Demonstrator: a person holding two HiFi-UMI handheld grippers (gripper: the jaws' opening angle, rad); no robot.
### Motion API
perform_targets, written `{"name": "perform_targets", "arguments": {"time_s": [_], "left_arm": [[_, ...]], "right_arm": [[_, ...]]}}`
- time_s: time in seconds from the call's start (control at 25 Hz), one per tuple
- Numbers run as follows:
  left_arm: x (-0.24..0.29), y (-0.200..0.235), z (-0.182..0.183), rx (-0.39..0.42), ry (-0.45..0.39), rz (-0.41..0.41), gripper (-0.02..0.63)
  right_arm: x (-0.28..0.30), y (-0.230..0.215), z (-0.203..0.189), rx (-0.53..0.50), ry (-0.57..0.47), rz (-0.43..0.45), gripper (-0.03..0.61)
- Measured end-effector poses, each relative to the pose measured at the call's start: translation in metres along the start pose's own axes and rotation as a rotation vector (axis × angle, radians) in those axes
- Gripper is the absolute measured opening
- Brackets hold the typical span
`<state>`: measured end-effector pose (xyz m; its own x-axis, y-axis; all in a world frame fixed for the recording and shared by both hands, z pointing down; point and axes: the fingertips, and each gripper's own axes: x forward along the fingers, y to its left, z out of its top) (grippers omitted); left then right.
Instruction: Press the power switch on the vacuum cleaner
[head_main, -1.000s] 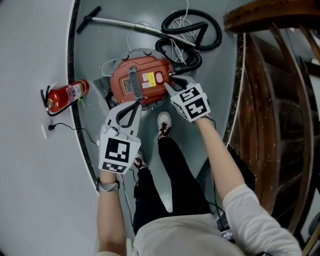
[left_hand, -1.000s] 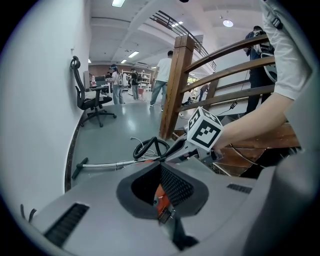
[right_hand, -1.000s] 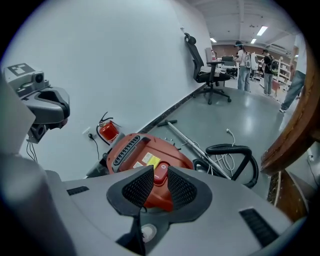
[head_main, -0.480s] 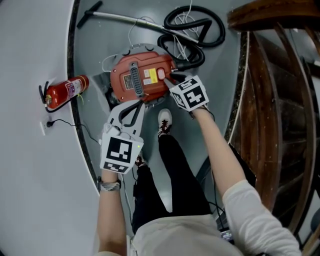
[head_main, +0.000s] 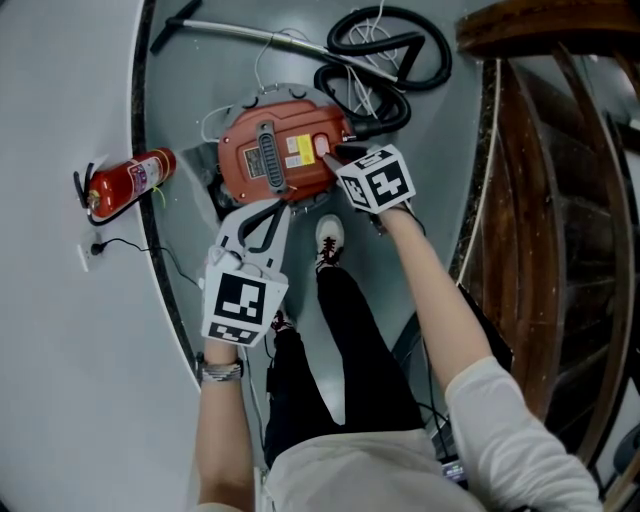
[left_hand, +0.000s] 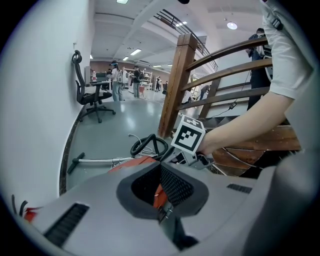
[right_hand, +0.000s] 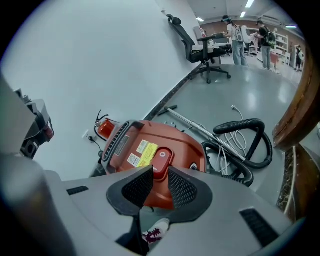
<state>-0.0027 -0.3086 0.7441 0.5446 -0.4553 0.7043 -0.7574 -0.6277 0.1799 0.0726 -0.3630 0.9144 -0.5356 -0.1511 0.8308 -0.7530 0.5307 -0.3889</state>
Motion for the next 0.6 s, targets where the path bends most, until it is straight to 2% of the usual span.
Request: {"name": "perform_targets", "arguments": {"time_s": [0.32,0.6], "left_arm": [[0.005,0.004,-0.010,-0.010,0.028,0.005,-0.002],[0.012,0.001,-0.020,-0.035,0.052,-0.004,-0.002]], "right_arm": [[0.005,0.000,-0.001,-0.002,0.008,0.006,0.107],[0.006,0.002,-0.002,-0.051,0.022,0.021,0.112]]}}
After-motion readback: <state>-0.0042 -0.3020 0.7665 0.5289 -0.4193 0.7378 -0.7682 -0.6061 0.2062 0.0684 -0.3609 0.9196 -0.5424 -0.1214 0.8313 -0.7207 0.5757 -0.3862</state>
